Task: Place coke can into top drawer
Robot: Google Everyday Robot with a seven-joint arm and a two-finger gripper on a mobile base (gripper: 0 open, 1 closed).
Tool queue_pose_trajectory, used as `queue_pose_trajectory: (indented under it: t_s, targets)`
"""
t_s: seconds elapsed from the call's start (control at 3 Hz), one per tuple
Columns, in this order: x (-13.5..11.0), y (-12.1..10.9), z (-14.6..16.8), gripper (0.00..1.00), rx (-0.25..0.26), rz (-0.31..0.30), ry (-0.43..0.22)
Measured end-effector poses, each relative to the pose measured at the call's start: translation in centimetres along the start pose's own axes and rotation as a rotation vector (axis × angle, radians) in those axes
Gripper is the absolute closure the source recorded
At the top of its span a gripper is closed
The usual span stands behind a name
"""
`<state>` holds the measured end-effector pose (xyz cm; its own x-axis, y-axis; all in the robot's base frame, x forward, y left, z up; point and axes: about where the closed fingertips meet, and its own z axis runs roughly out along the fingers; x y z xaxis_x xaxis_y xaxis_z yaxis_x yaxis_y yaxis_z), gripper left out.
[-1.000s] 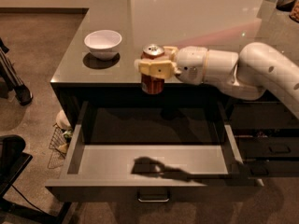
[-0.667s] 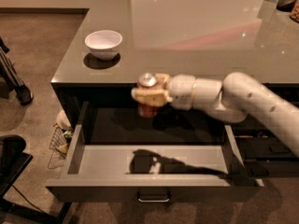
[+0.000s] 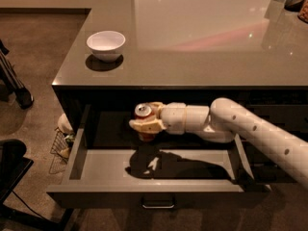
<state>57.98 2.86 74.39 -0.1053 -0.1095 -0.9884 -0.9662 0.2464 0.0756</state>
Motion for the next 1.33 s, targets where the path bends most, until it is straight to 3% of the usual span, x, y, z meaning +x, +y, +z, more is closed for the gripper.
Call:
queue_pose_trajectory:
  t_s: [0.33, 1.33]
  targets:
    - [4.99, -0.19, 2.06, 0.97, 0.018, 0.016, -0.003]
    - [4.38, 0.25, 2.5, 0.28, 0.003, 0.013, -0.004]
